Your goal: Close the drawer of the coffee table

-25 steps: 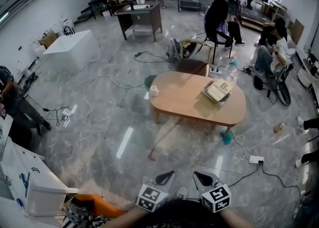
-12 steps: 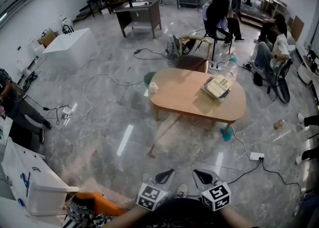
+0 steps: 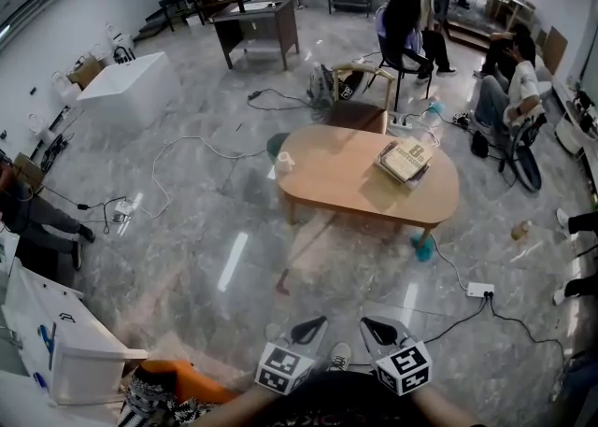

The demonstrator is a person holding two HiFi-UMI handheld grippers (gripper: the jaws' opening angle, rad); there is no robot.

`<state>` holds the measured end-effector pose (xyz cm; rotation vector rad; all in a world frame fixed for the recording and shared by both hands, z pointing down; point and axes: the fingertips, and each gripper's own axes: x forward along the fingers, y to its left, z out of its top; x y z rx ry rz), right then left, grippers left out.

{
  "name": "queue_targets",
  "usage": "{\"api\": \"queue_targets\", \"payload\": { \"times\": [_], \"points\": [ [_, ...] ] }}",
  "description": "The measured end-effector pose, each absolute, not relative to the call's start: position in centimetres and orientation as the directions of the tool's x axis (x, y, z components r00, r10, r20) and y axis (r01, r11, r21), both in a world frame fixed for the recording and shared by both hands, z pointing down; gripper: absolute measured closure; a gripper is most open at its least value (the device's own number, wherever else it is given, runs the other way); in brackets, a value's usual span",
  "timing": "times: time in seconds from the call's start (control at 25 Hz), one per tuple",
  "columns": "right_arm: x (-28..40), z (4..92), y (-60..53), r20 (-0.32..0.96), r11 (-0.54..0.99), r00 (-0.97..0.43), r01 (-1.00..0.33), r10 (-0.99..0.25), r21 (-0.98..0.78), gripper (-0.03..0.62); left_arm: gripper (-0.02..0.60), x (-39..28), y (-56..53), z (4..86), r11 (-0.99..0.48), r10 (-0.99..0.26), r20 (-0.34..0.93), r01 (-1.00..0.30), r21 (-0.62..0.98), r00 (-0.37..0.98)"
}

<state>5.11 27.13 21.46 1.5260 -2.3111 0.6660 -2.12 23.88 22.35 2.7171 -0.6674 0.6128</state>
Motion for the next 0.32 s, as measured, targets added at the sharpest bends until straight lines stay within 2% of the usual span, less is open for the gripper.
{"api": "queue_targets", "payload": {
  "times": [0.32],
  "points": [
    [4.40,22.00,26.65,0.478,0.341,-0.403,-0.915,-0.780,-0.215,0.592,0.575,-2.81,23.39,23.03,-0.849,-0.389,0.452,-0.503,0.163,0.803]
  ]
}}
